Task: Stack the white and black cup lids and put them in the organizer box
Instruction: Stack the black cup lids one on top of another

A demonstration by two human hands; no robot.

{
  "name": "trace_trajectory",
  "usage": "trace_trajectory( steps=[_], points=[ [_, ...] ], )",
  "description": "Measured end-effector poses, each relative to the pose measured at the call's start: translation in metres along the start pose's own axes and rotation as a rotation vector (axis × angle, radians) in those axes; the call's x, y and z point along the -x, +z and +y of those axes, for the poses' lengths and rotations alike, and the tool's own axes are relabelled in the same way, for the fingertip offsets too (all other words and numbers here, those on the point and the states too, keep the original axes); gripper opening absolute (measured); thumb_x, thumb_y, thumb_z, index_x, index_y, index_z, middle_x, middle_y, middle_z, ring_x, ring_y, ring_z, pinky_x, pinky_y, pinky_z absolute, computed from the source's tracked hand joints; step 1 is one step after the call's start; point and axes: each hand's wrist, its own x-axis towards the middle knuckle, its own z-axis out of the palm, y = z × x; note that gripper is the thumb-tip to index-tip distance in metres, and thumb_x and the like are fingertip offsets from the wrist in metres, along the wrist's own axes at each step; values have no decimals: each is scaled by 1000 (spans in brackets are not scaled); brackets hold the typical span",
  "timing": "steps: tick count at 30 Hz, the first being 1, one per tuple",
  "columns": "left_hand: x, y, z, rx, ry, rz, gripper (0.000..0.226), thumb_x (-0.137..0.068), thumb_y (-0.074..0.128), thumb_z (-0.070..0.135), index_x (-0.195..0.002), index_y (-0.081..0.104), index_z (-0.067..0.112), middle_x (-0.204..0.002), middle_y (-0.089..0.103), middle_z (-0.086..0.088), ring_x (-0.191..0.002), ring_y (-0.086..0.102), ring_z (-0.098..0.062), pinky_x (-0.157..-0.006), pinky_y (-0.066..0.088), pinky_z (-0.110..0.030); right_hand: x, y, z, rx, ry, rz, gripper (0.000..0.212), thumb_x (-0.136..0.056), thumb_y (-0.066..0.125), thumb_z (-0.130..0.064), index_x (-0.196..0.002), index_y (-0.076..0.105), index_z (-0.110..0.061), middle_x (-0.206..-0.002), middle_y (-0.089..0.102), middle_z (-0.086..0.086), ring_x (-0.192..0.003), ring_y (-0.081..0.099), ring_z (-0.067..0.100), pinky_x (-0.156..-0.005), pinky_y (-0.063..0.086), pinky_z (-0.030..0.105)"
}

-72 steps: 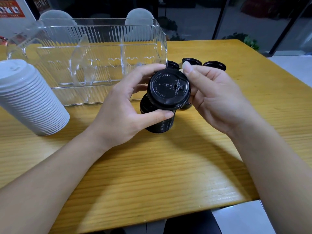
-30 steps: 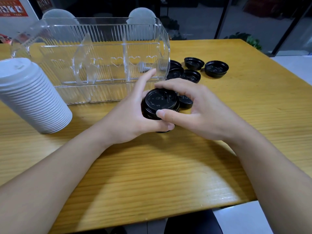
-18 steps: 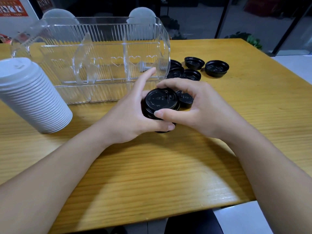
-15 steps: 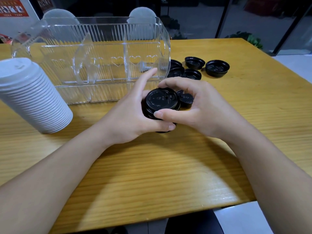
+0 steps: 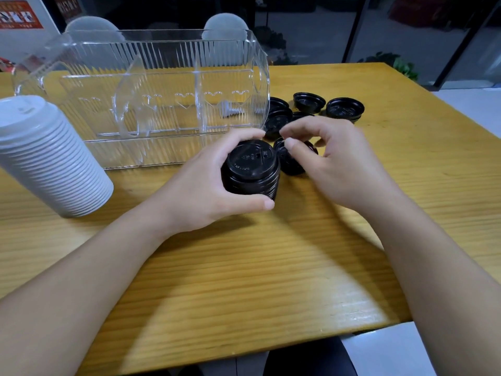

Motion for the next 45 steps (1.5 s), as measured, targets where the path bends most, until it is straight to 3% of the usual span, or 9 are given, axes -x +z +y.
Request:
trace_trajectory(
  steps=[2, 5, 8, 18, 23, 27, 31, 40, 45],
  points=[
    [0, 0, 0, -9, 6, -4, 100, -76, 108, 41, -161, 53, 42, -150, 65, 26, -142, 64, -1, -126, 49, -43, 0, 2, 6, 98, 48, -32, 14, -104, 76, -32, -116, 83, -29, -114, 77, -14, -106, 70, 5, -91, 50, 15],
    [1, 0, 0, 17, 16, 13, 98, -75, 101, 59, -160, 54, 44, -155, 62, 27, -145, 63, -4, -126, 50, -46, 1, 8, 11, 257, 23, -88, 21, -98, 82, -42, -115, 84, -31, -116, 74, -8, -112, 68, 20, -105, 53, 47],
    [0, 0, -1, 64, 10, 32, 85, -82, 92, 63, -157, 57, 43, -149, 69, 22, -142, 67, -9, -125, 51, -49, 0, 11, 11, 300, 13, -88, 19, -97, 83, -40, -114, 86, -31, -116, 73, -6, -116, 66, 26, -106, 51, 55],
    [-1, 2, -3, 69, 20, 51, 61, -91, 86, 58, -144, 65, 35, -136, 76, 12, -131, 73, -17, -117, 55, -56, 1, 15, 9, 346, 46, -51, 6, -100, 82, -27, -102, 86, -23, -107, 76, -2, -107, 68, 28, -104, 51, 56],
    [-1, 1, -3, 62, 31, 47, 58, -93, 86, 56, -143, 66, 33, -134, 76, 10, -129, 73, -20, -116, 55, -57, 1, 12, 3, 344, 86, -61, 7, -99, 84, -30, -100, 82, -24, -104, 72, -6, -105, 66, 25, -104, 50, 48],
    [-1, 1, -3, 65, 25, 47, 58, -93, 86, 55, -143, 65, 34, -134, 77, 10, -129, 74, -20, -116, 56, -57, 2, 9, 2, 280, 124, -68, 18, -92, 91, -33, -89, 76, -25, -82, 59, -21, -90, 61, 16, -89, 45, 33],
    [-1, 1, -2, 55, 22, 46, 60, -93, 86, 57, -145, 64, 34, -135, 76, 10, -130, 73, -18, -116, 56, -56, 3, 8, 3, 213, 132, -40, 24, -88, 94, -39, -83, 74, -27, -81, 64, -19, -80, 62, 9, -67, 44, 22],
    [1, -1, -2, 84, -1, 25, 75, -89, 84, 64, -156, 58, 42, -145, 73, 16, -140, 69, -12, -124, 51, -51, -1, -7, -1, -360, 124, 206, 33, -94, 90, -33, -79, 76, -7, -78, 76, 8, -70, 61, 9, -69, 49, 25],
    [2, 0, 2, 128, 18, 24, 78, -95, 82, 57, -164, 52, 40, -152, 70, 18, -147, 63, -6, -129, 46, -45, -1, -13, -7, -743, 114, 141, 24, -102, 81, -16, -80, 73, -10, -79, 75, 1, -72, 64, 10, -73, 50, 24]
  ],
)
